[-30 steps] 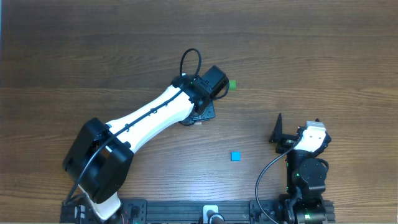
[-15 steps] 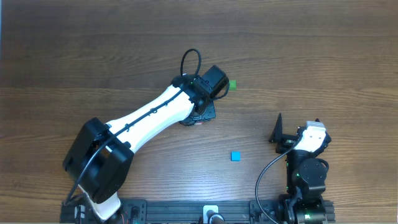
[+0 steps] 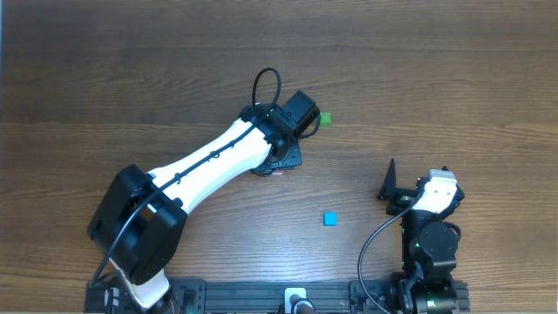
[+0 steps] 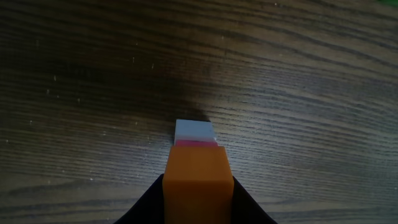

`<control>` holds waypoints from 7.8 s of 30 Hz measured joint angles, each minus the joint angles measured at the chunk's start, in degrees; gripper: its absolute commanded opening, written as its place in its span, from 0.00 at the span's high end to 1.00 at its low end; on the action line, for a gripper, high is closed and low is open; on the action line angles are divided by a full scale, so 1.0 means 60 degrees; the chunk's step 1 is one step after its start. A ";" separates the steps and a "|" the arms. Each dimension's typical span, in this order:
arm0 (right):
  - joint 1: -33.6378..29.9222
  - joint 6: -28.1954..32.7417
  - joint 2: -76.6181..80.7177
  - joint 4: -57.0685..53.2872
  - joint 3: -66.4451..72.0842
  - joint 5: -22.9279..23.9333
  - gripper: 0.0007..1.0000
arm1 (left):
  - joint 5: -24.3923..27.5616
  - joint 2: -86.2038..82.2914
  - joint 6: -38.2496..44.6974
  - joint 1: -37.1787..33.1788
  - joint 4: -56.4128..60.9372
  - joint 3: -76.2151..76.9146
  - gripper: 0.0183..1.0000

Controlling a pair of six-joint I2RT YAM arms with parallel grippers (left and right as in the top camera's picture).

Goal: Stack Cubes

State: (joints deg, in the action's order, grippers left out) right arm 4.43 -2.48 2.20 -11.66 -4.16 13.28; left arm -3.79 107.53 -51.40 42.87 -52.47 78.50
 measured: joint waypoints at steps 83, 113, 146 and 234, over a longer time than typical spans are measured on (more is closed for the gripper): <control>0.0000 0.0000 0.0000 0.0000 0.0000 0.0000 0.01 | 0.0106 -0.0007 0.0149 0.0200 -0.0357 0.0007 0.72; 0.0000 0.0000 0.0000 0.0000 0.0000 0.0000 0.01 | -0.0798 -0.1883 0.0211 0.0117 -0.0015 0.0007 0.00; 0.0000 -0.0007 0.0000 0.0000 0.0000 0.0004 0.01 | 0.0135 -1.5686 0.5475 -0.6739 0.5716 -0.9176 0.00; 0.0029 -0.1566 0.2590 -0.2262 -0.6054 -0.4772 0.01 | 0.1355 -1.7810 0.7639 -0.7224 0.8054 -1.2958 0.00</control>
State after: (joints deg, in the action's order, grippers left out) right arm 4.60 -11.88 17.74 -25.23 -40.49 -15.35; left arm 4.34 0.67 -5.56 -0.47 -4.14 0.75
